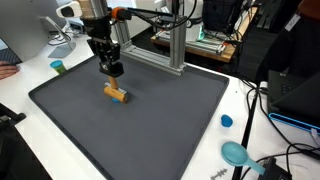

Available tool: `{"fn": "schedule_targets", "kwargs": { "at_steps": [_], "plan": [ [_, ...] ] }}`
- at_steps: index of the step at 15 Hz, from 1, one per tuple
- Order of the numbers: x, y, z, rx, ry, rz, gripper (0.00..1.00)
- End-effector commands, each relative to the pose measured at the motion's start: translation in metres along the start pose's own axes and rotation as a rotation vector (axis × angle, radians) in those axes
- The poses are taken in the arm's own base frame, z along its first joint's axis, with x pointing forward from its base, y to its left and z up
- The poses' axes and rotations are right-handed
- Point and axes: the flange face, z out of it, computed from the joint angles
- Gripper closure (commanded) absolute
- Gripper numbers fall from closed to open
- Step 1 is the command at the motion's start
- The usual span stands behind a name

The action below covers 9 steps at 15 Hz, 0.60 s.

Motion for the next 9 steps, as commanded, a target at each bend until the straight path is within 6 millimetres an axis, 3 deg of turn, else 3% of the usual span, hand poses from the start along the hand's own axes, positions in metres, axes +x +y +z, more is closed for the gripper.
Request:
{"fn": "schedule_targets", "kwargs": {
  "at_steps": [1, 9],
  "plan": [
    [-0.0112, 0.0083, 0.0476, 0.064, -0.079, 0.027, 0.79],
    [-0.0184, 0.0132, 0.054, 0.077, -0.152, 0.04, 0.79]
  ]
}}
